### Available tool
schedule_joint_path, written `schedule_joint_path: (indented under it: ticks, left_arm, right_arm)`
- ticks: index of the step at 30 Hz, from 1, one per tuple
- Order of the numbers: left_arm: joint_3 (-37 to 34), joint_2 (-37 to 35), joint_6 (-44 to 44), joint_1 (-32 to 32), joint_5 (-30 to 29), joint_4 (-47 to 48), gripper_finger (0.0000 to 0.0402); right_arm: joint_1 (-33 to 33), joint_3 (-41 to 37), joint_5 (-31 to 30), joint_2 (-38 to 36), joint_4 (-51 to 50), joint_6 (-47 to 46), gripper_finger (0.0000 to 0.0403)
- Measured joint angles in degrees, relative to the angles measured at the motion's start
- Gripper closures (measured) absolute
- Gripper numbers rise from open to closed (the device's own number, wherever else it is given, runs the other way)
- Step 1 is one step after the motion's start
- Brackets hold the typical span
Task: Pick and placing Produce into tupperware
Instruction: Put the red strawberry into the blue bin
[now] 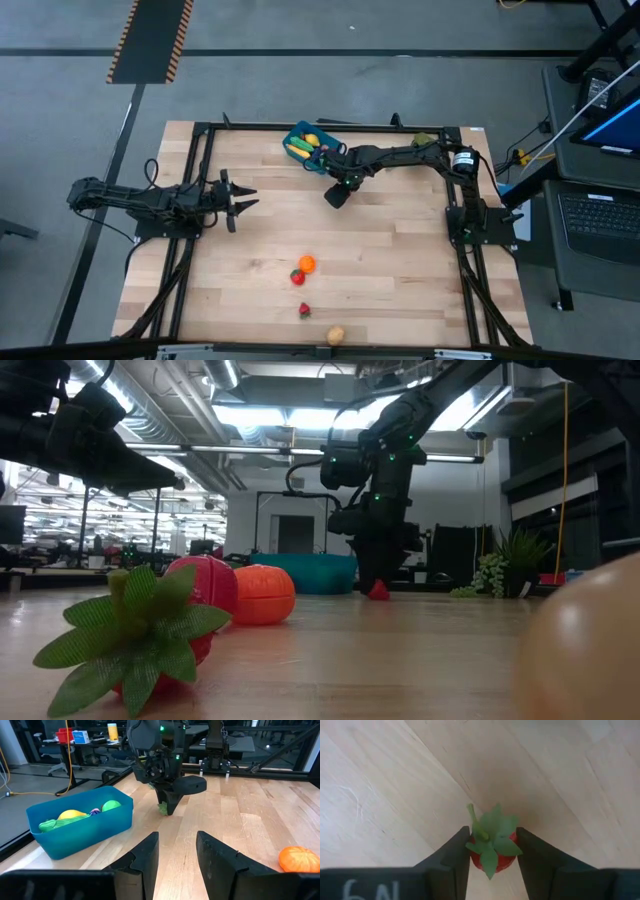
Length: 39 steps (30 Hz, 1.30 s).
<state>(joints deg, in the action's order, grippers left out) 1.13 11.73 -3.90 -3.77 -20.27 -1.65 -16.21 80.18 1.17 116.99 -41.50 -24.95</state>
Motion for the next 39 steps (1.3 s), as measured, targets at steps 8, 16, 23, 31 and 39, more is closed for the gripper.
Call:
schedule_joint_path:
  ticks: [8,16,23,31,39]
  left_arm:
    - [0.0,0.0,0.0,0.0,0.0,0.0,0.0278]
    - [0.0,0.02,0.0,0.0,0.0,0.0,0.0278]
    - [0.0,0.01,0.0,0.0,0.0,0.0,0.0278]
    - [0.0,0.02,0.0,0.0,0.0,0.0,0.0278]
    - [0.0,0.02,0.0,0.0,0.0,0.0,0.0278]
  right_arm:
    - [0.02,0.0,-0.01,0.0,0.02,1.36,0.0266]
    - [0.0,0.56,4.76,-0.33,-1.03,3.02,0.0266]
    - [0.02,4.32,4.9,-0.71,-4.76,5.93,0.0266]
    - [0.03,5.01,2.0,-7.09,-7.53,6.88,0.0266]
    - [0.35,-1.73,-7.94,-19.11,-5.15,7.27,0.0266]
